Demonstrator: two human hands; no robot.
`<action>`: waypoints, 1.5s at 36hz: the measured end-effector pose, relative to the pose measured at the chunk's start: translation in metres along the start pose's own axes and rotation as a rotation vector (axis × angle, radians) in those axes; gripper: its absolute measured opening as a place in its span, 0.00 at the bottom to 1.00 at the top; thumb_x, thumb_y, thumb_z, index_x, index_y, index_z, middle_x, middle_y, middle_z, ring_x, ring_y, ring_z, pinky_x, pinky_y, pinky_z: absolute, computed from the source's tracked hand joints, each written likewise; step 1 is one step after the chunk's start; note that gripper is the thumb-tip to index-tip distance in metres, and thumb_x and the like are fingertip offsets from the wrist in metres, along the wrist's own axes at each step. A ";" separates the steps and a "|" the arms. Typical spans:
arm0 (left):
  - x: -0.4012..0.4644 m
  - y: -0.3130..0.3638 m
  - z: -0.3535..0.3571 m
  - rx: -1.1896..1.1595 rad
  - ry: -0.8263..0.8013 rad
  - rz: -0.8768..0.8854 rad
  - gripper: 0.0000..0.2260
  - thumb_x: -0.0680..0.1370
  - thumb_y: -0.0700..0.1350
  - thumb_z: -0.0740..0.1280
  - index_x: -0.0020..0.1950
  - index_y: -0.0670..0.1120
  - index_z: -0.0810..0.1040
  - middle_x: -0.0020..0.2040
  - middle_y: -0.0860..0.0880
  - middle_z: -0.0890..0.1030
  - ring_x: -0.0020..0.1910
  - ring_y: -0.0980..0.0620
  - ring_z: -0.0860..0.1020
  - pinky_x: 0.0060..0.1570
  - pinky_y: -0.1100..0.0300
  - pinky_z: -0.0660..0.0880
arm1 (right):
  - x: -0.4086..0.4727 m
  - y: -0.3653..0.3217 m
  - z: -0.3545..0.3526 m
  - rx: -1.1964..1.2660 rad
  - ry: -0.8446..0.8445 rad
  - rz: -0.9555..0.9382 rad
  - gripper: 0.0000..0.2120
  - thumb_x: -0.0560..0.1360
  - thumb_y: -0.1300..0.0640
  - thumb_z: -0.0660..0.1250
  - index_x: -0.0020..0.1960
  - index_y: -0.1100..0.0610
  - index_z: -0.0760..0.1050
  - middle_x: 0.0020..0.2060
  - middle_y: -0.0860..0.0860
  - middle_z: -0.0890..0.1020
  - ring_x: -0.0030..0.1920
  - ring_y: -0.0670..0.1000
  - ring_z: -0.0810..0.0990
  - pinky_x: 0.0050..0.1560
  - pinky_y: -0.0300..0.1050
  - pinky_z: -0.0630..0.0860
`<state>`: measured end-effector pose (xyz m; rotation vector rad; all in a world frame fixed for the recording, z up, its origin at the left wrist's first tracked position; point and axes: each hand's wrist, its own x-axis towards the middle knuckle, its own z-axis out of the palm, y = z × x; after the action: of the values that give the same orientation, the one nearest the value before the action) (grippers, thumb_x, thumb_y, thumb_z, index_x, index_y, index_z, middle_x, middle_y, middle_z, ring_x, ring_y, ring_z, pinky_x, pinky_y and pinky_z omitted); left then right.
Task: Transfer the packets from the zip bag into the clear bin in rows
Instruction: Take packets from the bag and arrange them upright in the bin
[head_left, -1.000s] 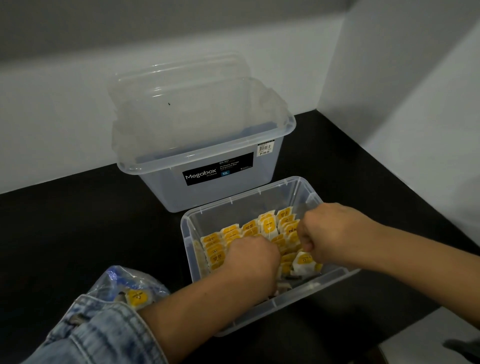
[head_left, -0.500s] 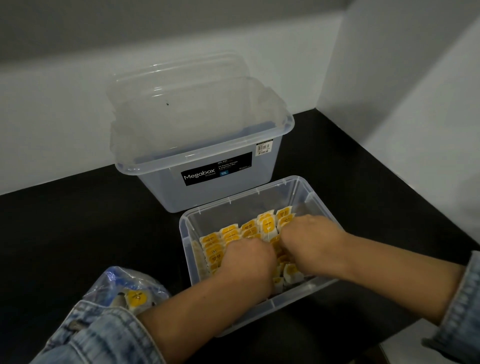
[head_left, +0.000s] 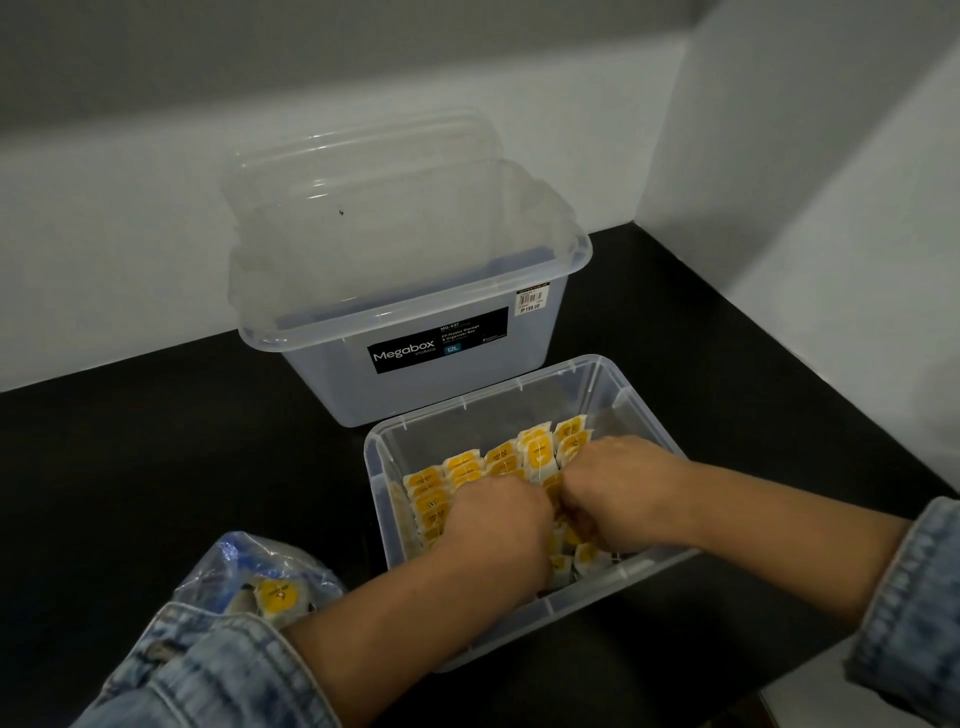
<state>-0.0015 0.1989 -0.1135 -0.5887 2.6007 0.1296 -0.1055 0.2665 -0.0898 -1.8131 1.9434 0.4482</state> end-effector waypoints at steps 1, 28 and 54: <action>0.000 -0.001 0.000 0.001 0.003 -0.001 0.06 0.75 0.49 0.67 0.49 0.47 0.78 0.42 0.48 0.74 0.42 0.51 0.73 0.42 0.57 0.73 | -0.001 0.000 -0.001 0.019 -0.019 0.015 0.07 0.75 0.56 0.68 0.52 0.55 0.79 0.46 0.49 0.79 0.45 0.46 0.75 0.51 0.40 0.76; -0.140 -0.166 -0.020 -0.542 0.459 -0.287 0.14 0.73 0.48 0.71 0.54 0.62 0.74 0.46 0.60 0.72 0.43 0.63 0.72 0.38 0.71 0.66 | -0.029 -0.090 -0.062 0.487 0.471 0.038 0.04 0.70 0.48 0.73 0.42 0.46 0.81 0.35 0.43 0.82 0.38 0.36 0.80 0.37 0.28 0.74; -0.164 -0.190 0.081 -0.717 0.250 -0.439 0.39 0.72 0.47 0.72 0.75 0.55 0.52 0.66 0.51 0.69 0.60 0.54 0.73 0.49 0.65 0.67 | 0.124 -0.256 0.000 0.180 -0.185 0.132 0.25 0.76 0.52 0.65 0.70 0.58 0.65 0.67 0.59 0.70 0.67 0.60 0.69 0.66 0.55 0.68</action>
<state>0.2450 0.1052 -0.1069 -1.4842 2.5362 0.9110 0.1443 0.1385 -0.1388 -1.4842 1.9150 0.4506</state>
